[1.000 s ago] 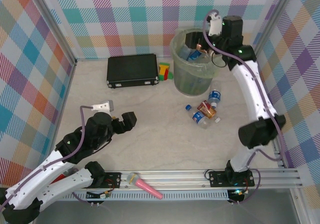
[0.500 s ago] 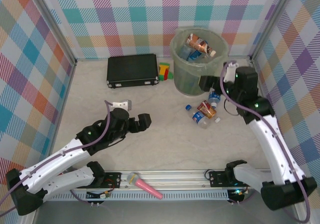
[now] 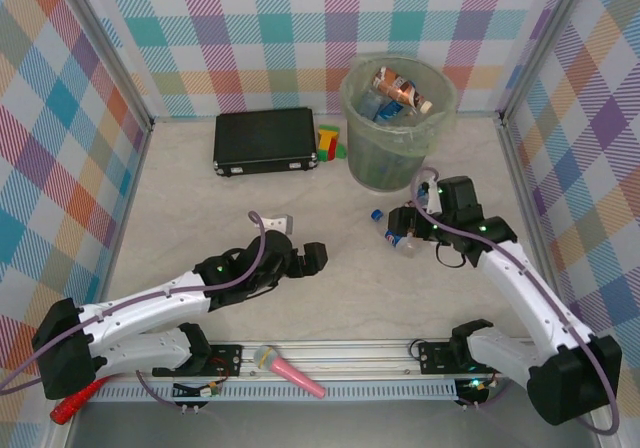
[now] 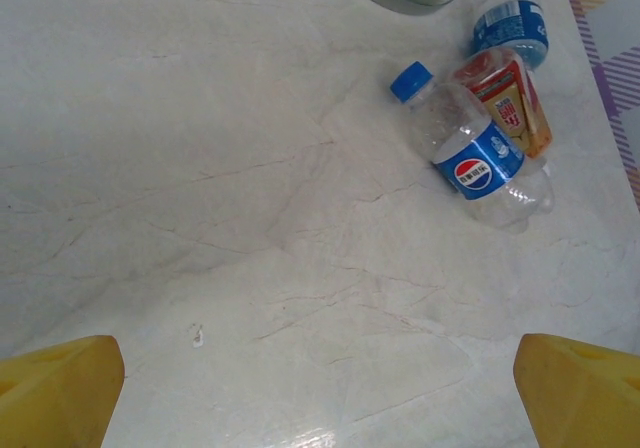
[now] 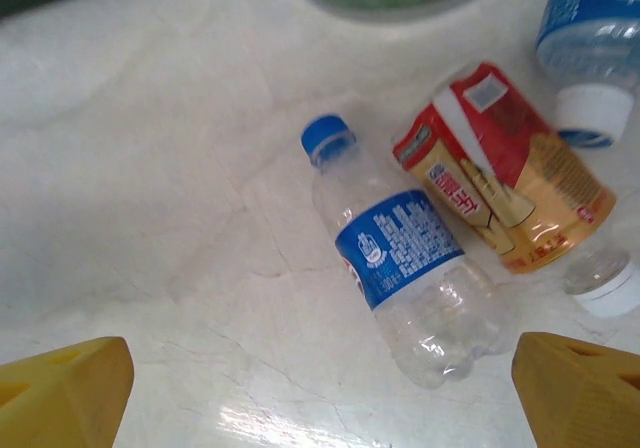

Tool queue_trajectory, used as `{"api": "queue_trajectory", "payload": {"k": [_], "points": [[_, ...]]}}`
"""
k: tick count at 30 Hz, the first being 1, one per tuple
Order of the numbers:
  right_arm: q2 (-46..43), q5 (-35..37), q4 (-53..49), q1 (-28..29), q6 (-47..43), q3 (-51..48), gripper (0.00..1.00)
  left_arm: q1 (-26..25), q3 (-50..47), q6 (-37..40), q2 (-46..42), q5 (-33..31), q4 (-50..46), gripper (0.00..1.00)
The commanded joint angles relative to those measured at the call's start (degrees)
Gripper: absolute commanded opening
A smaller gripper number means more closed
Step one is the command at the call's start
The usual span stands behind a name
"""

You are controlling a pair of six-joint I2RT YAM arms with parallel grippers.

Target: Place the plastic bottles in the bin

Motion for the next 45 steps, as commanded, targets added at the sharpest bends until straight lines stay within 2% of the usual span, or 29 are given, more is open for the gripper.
{"api": "queue_trajectory", "payload": {"k": [1, 10, 15, 23, 29, 31, 35, 41, 45], "points": [[4.04, 1.28, -0.09, 0.55, -2.31, -0.72, 0.94, -0.55, -0.74, -1.63, -0.72, -2.43, 2.87, 1.00], [15.13, 3.58, 2.33, 1.84, -2.92, -0.35, 0.91, -0.55, -2.15, -1.63, -4.42, -4.08, 1.01, 1.00], [19.34, 2.60, 1.63, 2.94, -2.91, 0.21, 0.89, -0.55, -2.78, -1.44, -6.14, -4.73, 0.02, 1.00], [22.66, 0.21, 0.37, 8.02, -1.01, 1.21, 0.84, -0.55, -2.95, -0.95, -6.27, -5.15, -0.17, 1.00], [23.17, 0.26, -0.44, 9.96, 1.30, 3.10, 0.85, -0.60, -2.98, -0.66, -6.06, -5.05, 0.10, 1.00], [23.53, 2.04, -1.95, 10.95, 0.96, 5.41, 0.87, -0.55, -3.05, -0.51, -6.00, -5.11, 0.10, 1.00], [26.76, 5.30, -6.38, 11.36, -2.08, 11.59, 1.00, -0.55, -3.39, -0.23, -6.20, -5.18, 0.27, 1.00], [35.67, 13.29, -13.00, 12.74, -4.27, 21.05, 0.99, -0.57, -4.24, 0.36, -7.84, -5.84, -0.08, 1.00], [40.21, 14.01, -13.56, 12.96, -4.21, 25.92, 0.99, -0.55, -4.90, 0.90, -9.27, -6.59, -0.76, 1.00]]}}
